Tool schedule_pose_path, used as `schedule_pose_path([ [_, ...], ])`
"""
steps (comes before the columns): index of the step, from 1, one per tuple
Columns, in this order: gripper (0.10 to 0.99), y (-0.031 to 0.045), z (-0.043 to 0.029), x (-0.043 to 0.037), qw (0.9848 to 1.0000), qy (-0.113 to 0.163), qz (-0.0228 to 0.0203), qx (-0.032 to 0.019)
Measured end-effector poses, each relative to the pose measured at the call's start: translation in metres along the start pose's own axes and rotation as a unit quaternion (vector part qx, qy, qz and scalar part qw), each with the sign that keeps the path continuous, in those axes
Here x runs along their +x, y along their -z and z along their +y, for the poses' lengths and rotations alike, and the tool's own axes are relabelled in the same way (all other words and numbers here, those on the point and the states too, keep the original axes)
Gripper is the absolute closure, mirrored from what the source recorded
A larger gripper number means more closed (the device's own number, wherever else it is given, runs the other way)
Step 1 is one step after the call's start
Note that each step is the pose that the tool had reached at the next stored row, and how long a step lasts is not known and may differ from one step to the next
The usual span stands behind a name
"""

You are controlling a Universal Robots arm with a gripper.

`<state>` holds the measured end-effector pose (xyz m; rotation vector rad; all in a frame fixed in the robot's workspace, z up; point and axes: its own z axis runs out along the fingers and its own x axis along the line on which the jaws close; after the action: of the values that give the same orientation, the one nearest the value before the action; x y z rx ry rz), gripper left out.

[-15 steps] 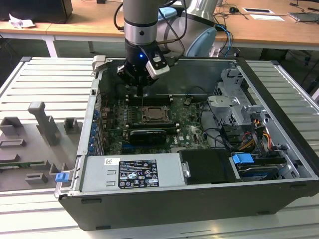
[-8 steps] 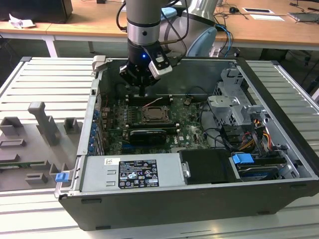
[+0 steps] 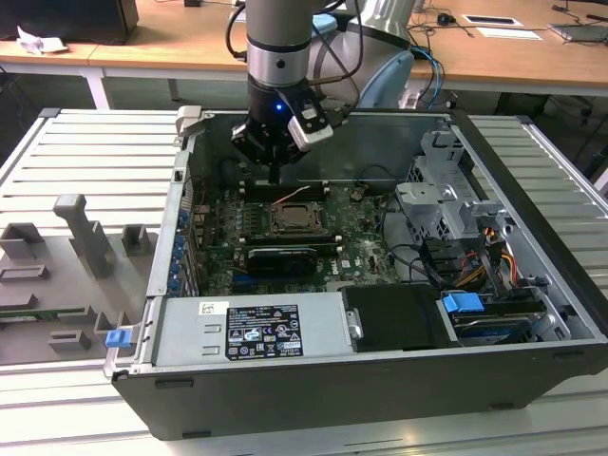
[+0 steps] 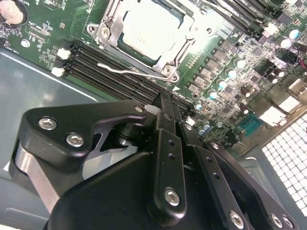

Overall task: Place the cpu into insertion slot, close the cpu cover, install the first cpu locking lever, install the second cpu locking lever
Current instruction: 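Install the first cpu locking lever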

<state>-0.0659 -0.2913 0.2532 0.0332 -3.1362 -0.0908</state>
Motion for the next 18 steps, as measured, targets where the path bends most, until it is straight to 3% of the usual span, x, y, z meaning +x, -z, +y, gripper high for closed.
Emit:
schedule_pose_path([
  [18, 0.980, -0.0015, -0.0003, -0.0141, 1.0000, 0.000, -0.0001, -0.0001],
])
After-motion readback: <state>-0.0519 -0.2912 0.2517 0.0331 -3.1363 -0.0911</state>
